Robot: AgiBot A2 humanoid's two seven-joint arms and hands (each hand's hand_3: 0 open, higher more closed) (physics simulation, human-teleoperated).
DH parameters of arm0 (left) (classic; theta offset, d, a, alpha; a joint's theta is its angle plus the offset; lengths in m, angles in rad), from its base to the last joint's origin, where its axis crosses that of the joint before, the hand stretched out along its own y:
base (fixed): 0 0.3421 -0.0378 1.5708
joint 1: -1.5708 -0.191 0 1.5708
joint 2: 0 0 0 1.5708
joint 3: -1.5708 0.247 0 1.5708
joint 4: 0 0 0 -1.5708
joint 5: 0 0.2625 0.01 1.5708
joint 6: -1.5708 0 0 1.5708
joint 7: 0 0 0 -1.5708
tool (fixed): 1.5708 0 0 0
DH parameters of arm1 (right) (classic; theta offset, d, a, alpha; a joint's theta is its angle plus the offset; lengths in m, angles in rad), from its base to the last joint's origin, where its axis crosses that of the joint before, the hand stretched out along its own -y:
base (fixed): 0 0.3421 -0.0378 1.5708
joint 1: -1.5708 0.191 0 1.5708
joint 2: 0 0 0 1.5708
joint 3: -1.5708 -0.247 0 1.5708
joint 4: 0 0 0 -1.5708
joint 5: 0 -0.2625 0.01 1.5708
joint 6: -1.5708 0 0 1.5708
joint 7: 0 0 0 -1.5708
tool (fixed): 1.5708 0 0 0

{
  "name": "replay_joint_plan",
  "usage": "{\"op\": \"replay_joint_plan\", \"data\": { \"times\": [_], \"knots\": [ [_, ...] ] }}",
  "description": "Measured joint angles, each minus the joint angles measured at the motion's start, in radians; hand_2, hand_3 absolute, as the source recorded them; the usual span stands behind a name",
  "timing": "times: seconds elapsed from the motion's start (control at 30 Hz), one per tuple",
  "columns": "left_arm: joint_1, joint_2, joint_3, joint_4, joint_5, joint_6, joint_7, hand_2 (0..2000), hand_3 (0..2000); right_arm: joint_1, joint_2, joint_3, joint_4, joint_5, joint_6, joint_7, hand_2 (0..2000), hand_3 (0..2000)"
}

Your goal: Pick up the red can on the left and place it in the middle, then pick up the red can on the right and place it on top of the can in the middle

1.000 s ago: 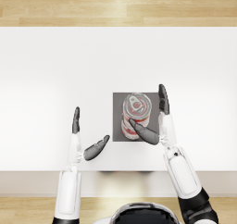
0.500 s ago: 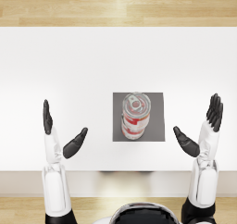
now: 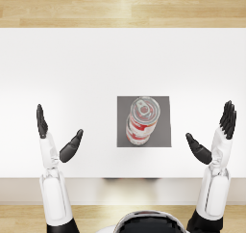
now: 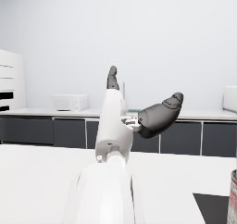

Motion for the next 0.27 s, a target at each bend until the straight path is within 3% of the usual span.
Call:
{"op": "replay_joint_plan", "data": {
  "times": [0.27],
  "knots": [
    [0.000, 0.000, 0.000, 0.001, 0.000, 0.000, 0.000, 0, 0, -0.001, 0.000, -0.001, -0.001, 0.000, 0.001, 0.001, 0, 0]
  ]
}}
